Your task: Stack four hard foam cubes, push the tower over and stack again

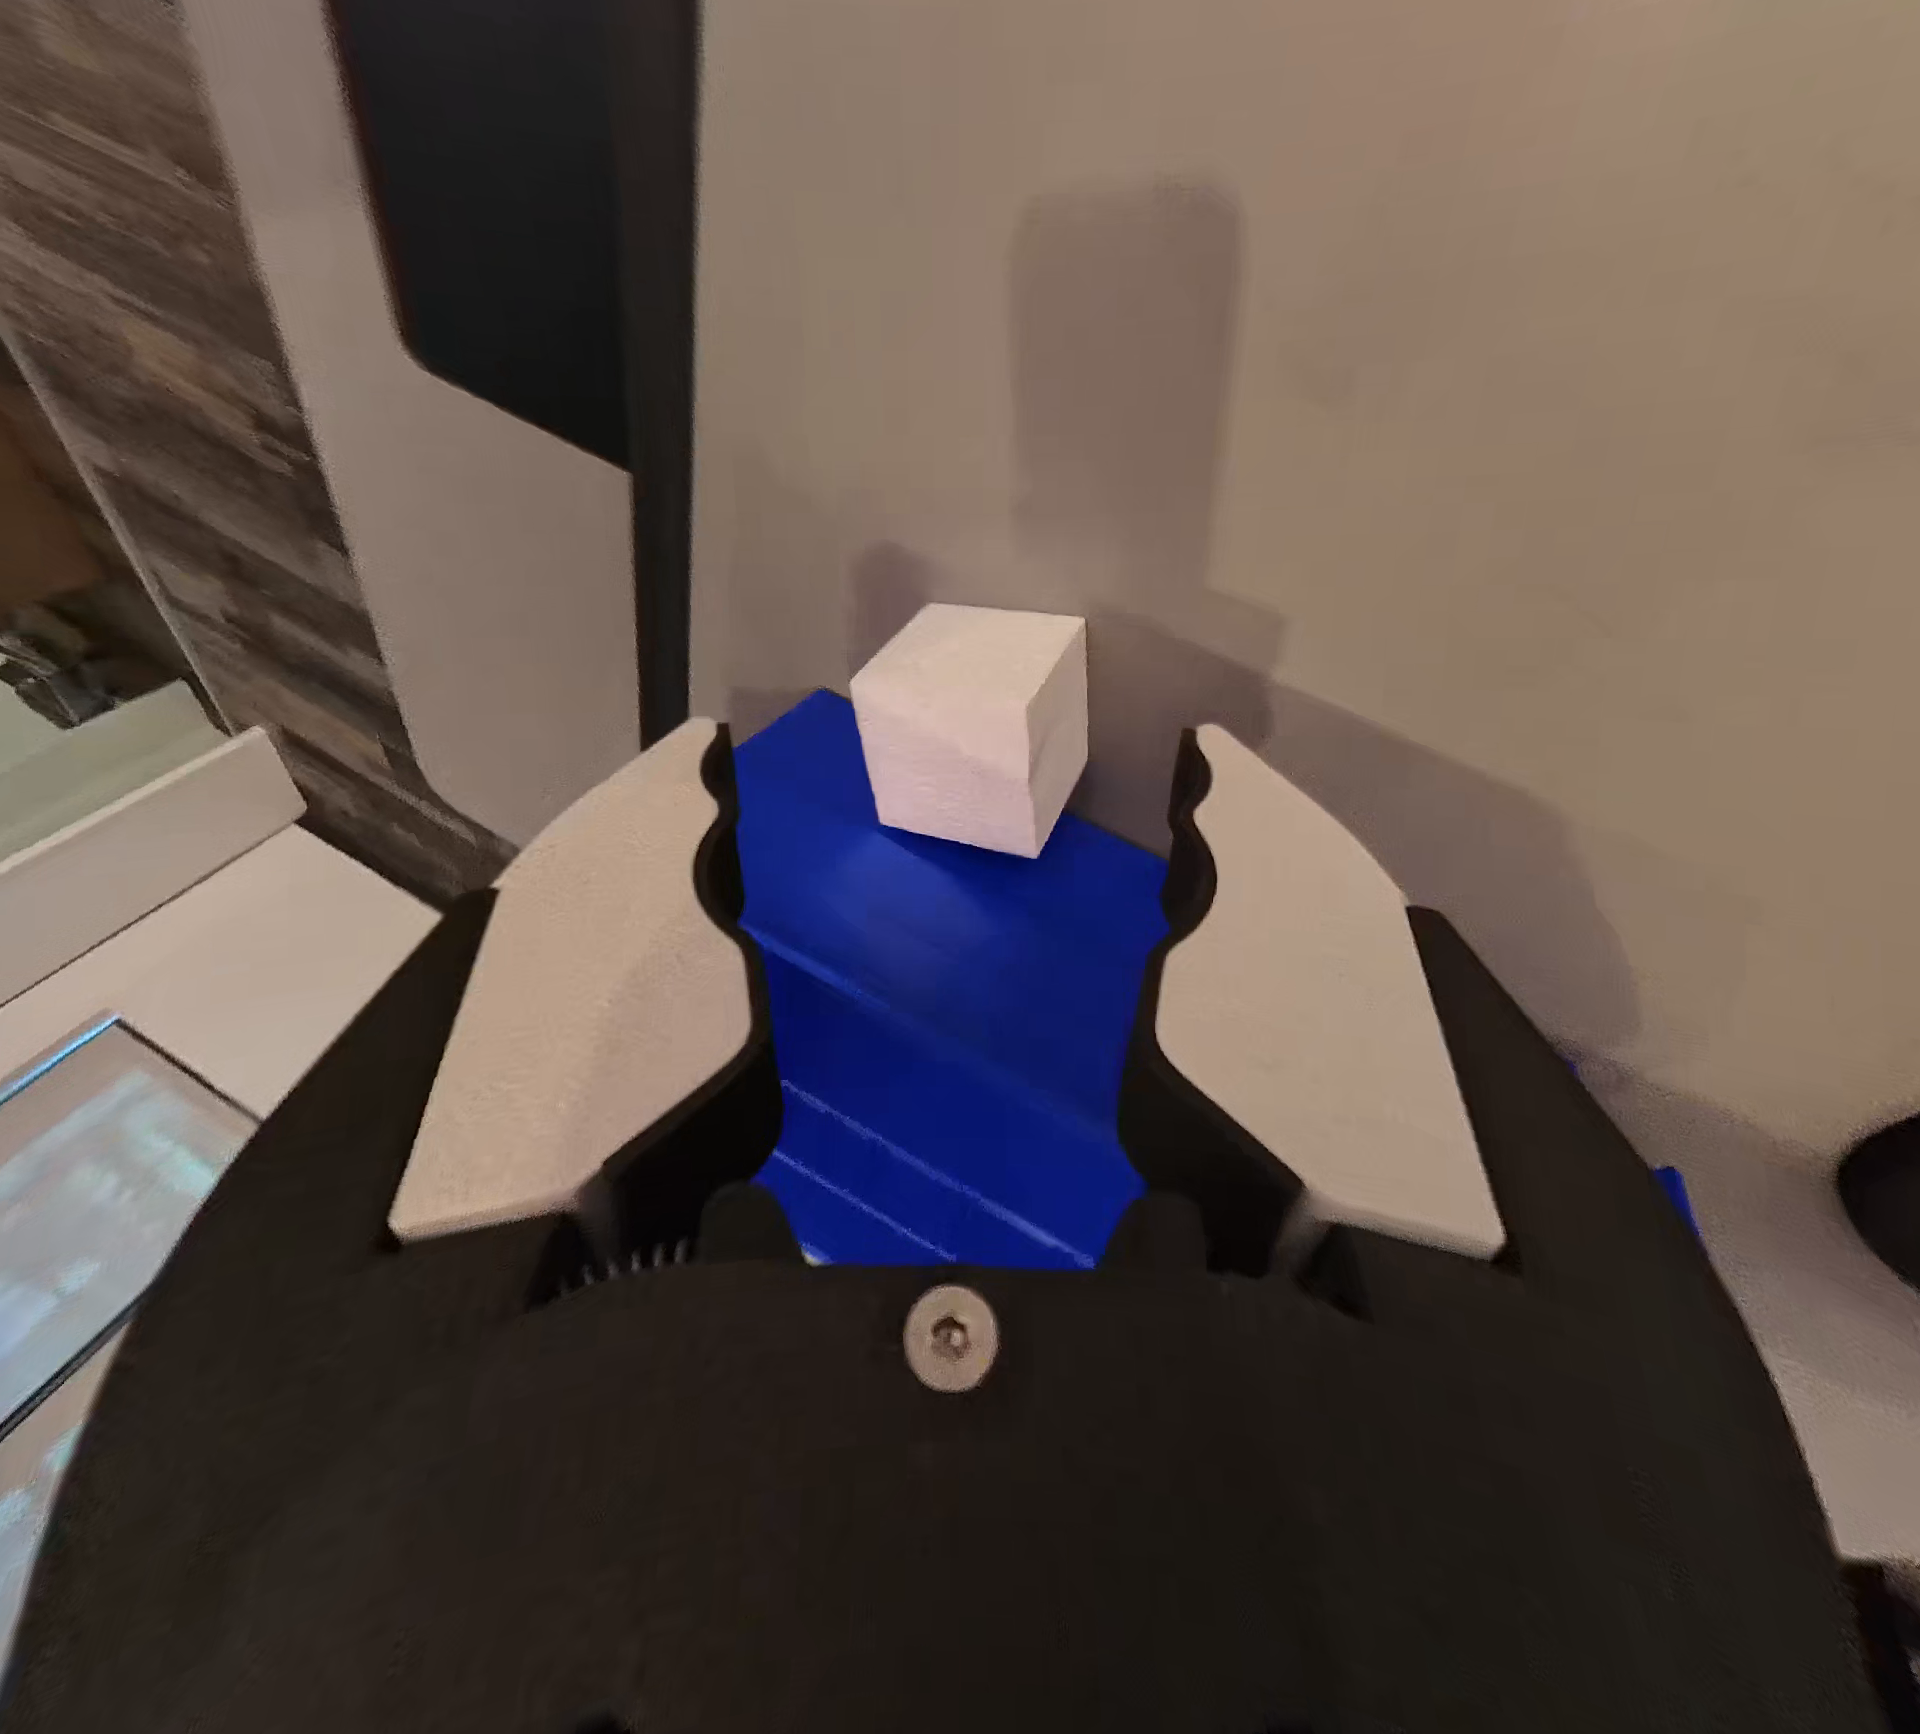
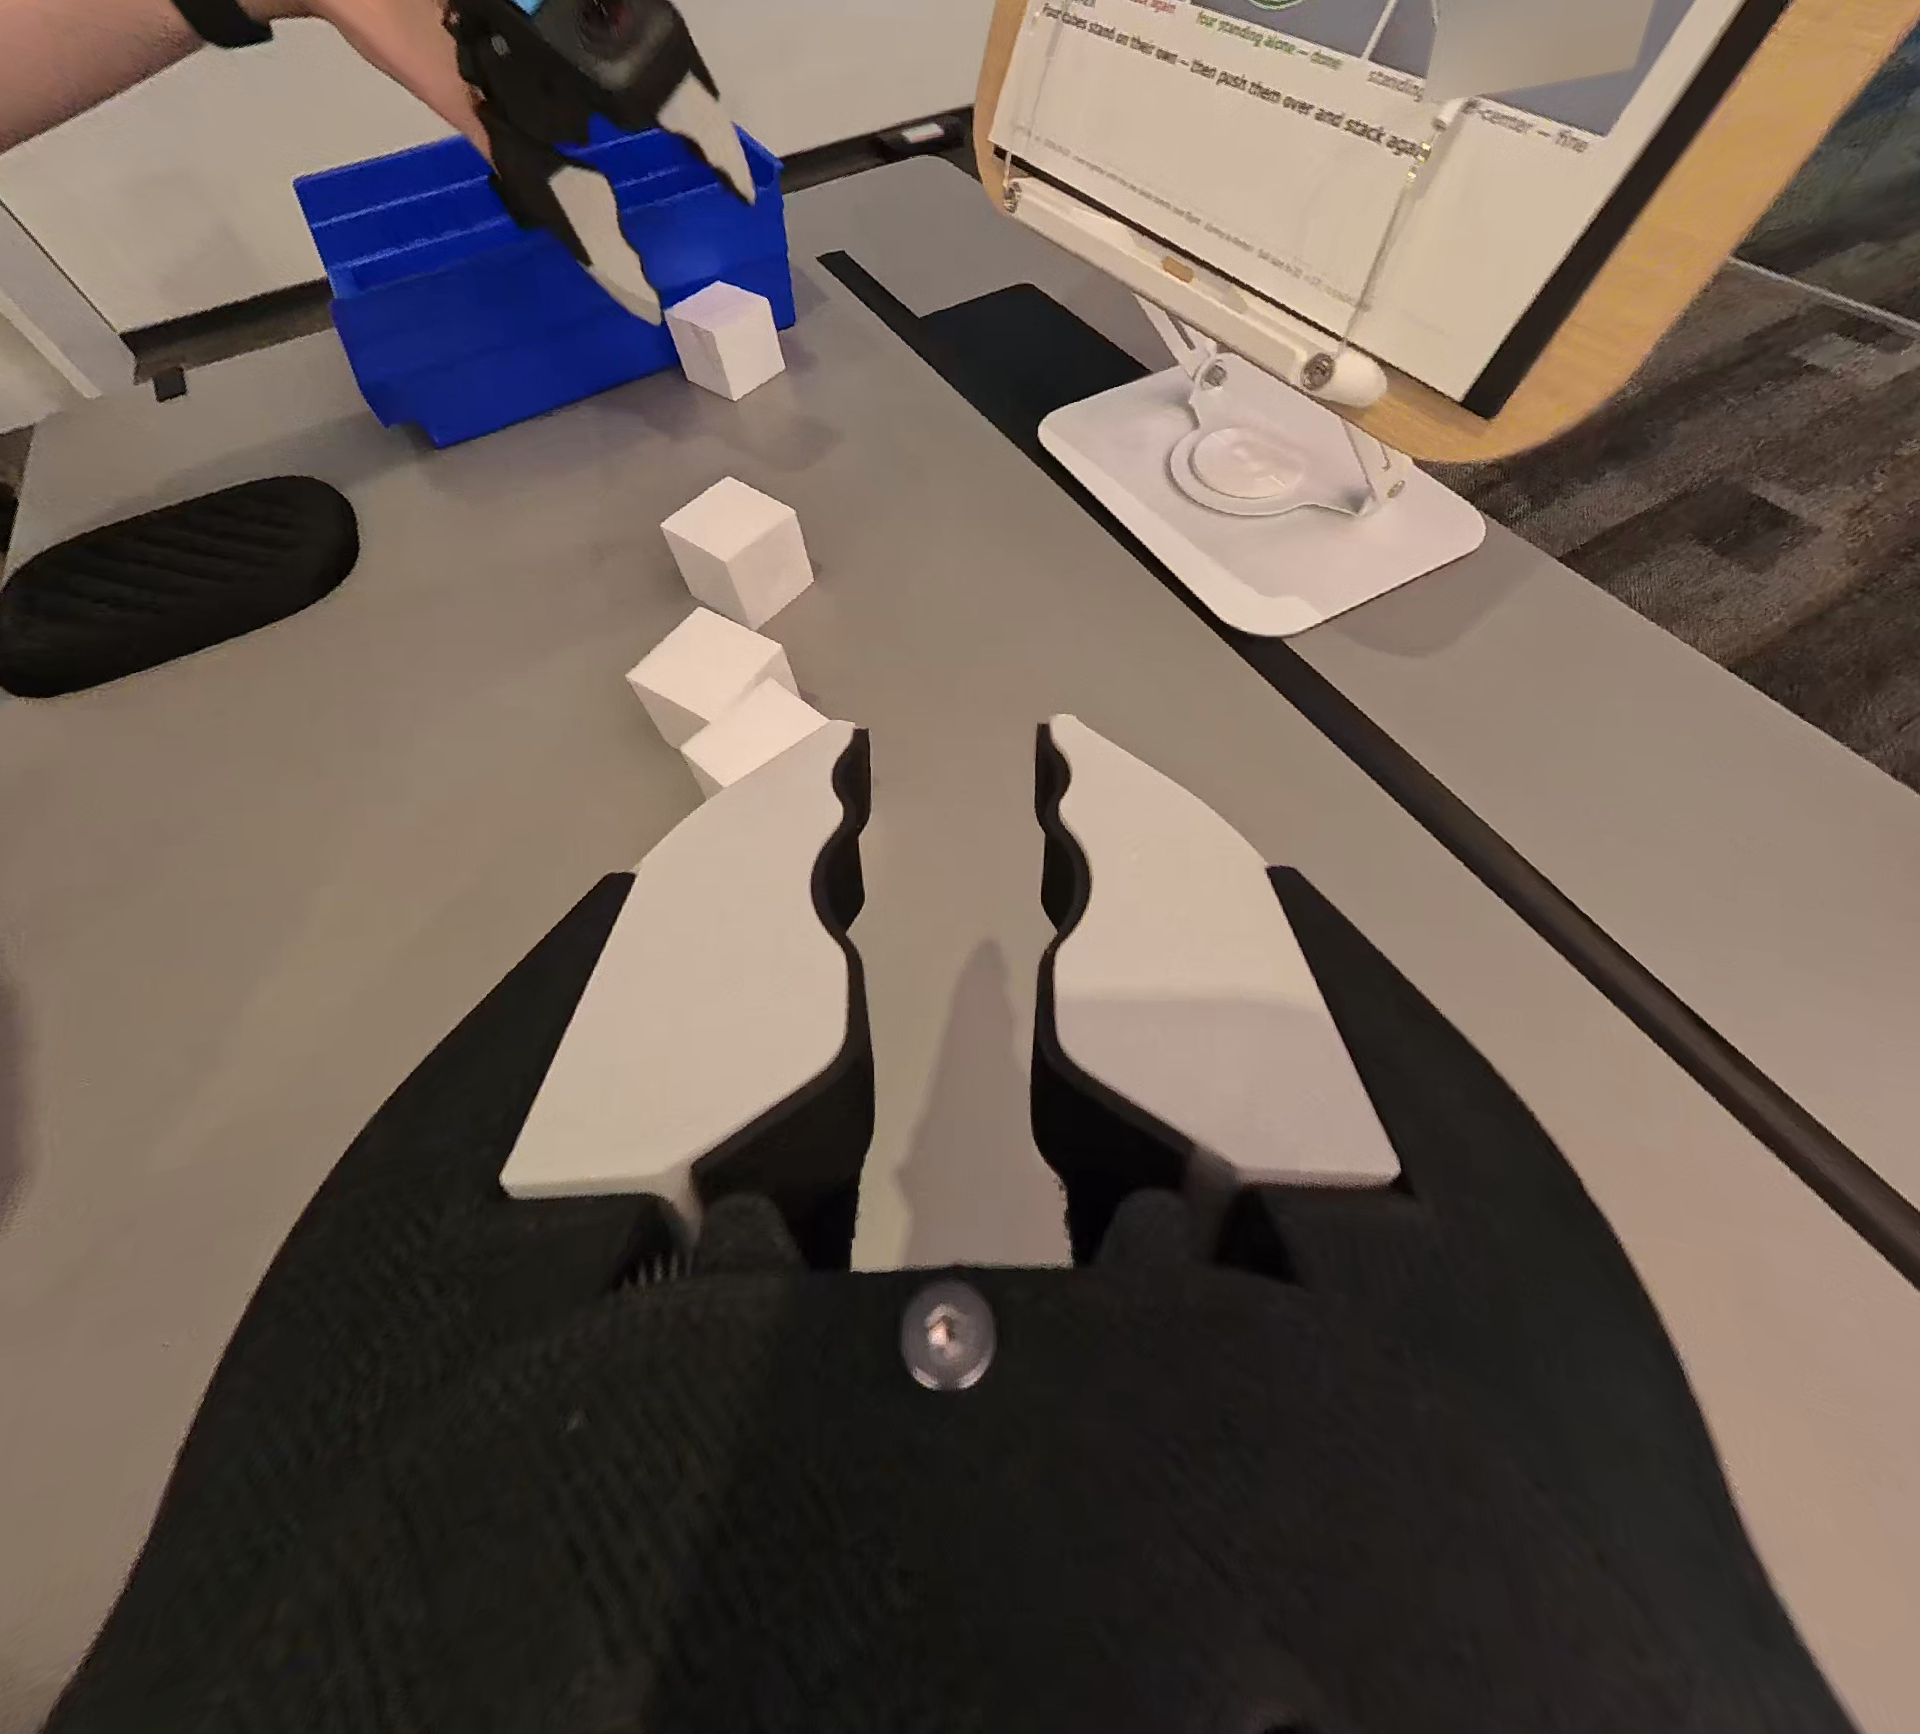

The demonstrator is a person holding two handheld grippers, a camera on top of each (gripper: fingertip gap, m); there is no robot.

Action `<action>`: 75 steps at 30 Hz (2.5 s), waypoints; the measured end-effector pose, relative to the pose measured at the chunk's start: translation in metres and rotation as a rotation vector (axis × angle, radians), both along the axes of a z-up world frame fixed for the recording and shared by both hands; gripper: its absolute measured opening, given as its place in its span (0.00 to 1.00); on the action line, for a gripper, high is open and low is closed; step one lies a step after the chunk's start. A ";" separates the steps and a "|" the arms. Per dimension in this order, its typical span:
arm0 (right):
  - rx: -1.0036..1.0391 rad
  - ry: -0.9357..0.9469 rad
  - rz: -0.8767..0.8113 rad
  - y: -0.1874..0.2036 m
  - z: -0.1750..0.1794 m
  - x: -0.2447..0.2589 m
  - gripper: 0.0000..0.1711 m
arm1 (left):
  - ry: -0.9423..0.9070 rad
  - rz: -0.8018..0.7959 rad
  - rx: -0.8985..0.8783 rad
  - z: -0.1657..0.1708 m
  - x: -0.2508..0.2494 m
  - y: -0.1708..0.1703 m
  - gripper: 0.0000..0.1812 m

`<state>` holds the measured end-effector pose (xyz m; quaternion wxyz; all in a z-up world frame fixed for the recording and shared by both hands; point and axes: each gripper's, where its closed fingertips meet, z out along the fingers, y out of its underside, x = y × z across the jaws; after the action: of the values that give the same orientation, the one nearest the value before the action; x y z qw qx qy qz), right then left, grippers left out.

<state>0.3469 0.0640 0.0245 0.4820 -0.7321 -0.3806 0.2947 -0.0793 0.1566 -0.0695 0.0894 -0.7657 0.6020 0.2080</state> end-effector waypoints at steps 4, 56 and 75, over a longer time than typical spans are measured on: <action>-0.010 0.018 -0.032 0.002 -0.001 0.011 0.18 | 0.125 -0.010 -0.058 -0.023 -0.014 0.009 0.45; 0.014 -0.015 -0.038 0.007 -0.001 0.005 0.18 | -1.147 -0.050 0.153 0.075 0.149 -0.067 0.35; -0.001 -0.086 -0.033 0.015 -0.022 -0.010 0.18 | -1.175 -0.011 0.147 0.010 0.163 -0.064 0.34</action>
<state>0.3366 0.0788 0.0025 0.4697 -0.7505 -0.3886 0.2552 0.0834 0.0928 -0.0595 0.4616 -0.7412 0.4396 -0.2103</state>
